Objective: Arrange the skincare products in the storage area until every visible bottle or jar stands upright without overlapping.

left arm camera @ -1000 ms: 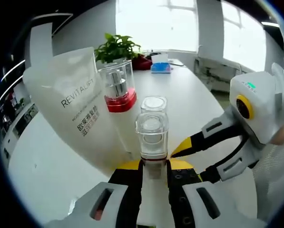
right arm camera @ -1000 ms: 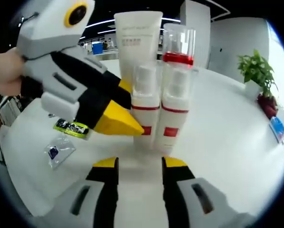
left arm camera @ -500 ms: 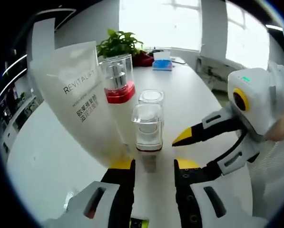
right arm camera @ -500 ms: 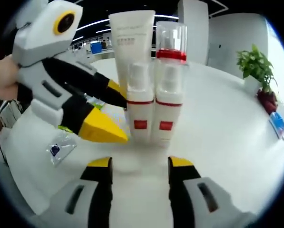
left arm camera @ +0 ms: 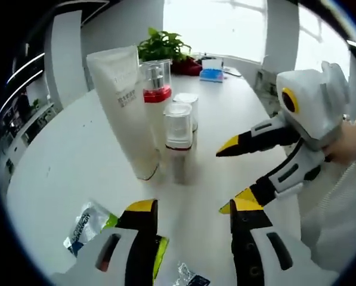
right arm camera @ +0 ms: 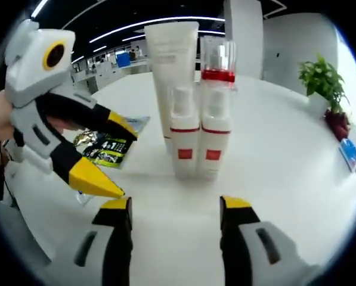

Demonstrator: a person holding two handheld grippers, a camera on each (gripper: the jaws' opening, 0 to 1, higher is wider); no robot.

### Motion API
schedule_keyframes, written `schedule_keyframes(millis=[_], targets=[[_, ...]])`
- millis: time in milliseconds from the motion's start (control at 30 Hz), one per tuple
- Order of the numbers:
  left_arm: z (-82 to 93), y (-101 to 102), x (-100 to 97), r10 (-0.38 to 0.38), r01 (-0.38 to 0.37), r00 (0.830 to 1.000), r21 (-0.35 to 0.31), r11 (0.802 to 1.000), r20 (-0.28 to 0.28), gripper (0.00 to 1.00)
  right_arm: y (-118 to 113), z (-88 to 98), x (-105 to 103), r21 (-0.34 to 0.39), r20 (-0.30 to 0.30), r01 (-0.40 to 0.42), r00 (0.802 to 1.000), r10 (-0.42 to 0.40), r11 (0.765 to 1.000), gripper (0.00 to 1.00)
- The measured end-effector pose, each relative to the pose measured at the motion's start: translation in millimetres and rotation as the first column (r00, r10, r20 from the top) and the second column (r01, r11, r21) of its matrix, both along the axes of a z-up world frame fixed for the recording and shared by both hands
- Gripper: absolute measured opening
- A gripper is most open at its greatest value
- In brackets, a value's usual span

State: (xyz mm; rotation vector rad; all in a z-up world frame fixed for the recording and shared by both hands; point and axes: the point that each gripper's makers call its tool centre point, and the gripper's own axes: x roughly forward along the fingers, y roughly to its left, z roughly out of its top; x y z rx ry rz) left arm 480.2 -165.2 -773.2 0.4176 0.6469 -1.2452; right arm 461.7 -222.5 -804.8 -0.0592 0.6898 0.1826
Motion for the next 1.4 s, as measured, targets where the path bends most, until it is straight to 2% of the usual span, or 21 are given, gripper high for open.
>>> schedule_keyframes(millis=[267,400,700,1000,1267,1400], targets=[[2.1,31.7,-7.1,0.104,-0.103,0.994,0.014,0.995,-0.026,0.57,9.0,6.9,-9.9,0.043,-0.015,-0.045,0.999,0.046,0.998,0.71],[2.6,46.4,-14.9,0.144,-0.143,0.989,0.015,0.990,-0.042,0.60,17.3,14.4,-13.9,0.043,-0.001,-0.091,0.996,0.092,0.995,0.80],[3.4,76.0,-28.5,0.218,-0.217,0.974,0.013,0.976,-0.066,0.66,26.7,27.9,-21.2,0.087,0.025,-0.147,0.989,0.146,0.985,0.90],[5.6,102.1,-45.1,0.301,-0.302,0.949,0.002,0.953,-0.093,0.71,32.9,46.2,-29.1,0.114,0.069,-0.217,0.975,0.210,0.969,0.99],[14.7,118.4,-59.5,0.378,-0.385,0.918,-0.036,0.922,-0.122,0.77,37.6,60.0,-42.2,0.120,0.104,-0.276,0.959,0.265,0.953,0.99],[19.8,125.9,-66.8,0.404,-0.414,0.905,-0.049,0.909,-0.132,0.80,37.1,64.3,-47.6,0.133,0.107,-0.284,0.956,0.271,0.949,1.00]])
